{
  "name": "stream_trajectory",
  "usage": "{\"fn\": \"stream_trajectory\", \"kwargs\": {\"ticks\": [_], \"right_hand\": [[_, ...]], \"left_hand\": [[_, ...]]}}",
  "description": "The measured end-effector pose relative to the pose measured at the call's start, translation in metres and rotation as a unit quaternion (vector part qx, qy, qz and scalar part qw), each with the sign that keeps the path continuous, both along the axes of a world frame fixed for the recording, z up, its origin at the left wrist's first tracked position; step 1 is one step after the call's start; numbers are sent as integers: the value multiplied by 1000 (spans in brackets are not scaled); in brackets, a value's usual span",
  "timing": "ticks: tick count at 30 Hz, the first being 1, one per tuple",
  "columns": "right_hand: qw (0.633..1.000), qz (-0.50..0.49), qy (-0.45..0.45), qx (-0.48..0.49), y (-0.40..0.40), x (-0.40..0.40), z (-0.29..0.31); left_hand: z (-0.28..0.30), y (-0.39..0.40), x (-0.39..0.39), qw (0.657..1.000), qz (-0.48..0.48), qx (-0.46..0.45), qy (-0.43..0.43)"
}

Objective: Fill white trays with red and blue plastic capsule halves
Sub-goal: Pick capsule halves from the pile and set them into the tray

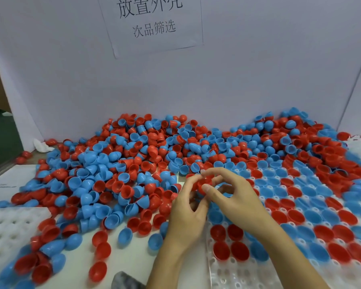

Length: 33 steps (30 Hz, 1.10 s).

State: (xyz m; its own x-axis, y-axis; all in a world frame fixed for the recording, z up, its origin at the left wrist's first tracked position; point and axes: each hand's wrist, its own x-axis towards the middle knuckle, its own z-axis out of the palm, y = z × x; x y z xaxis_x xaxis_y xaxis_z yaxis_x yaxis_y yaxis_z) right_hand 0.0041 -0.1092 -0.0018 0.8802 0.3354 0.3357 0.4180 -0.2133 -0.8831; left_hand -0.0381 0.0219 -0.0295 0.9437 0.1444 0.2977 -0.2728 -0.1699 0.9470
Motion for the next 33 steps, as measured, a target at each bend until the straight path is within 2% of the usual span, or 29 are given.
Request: {"fn": "stream_trajectory", "kwargs": {"ticks": [5,8,12,14,16,21,26,30,33], "right_hand": [[999,-36,8,36,1,3,-2],[995,-54,16,78,3,3,-3],[990,-81,31,112,1,2,-1],[993,-57,33,97,0,1,0],[998,-21,24,49,2,-3,0],[995,8,-24,-96,8,-11,4],[994,7,-39,-106,6,-18,13],[977,11,-45,-208,2,-21,15],[970,5,-35,-241,-2,-23,18]], "left_hand": [[-3,0,0,1000,16,-7,9],[-3,0,0,998,18,-56,22],[-1,3,3,976,37,-202,73],[2,4,4,946,22,-312,89],[4,5,4,923,2,-376,84],[1,4,-1,934,46,-346,80],[-1,3,-8,936,43,-344,58],[-9,2,-14,954,64,-280,85],[-12,1,-20,968,52,-226,99]]}}
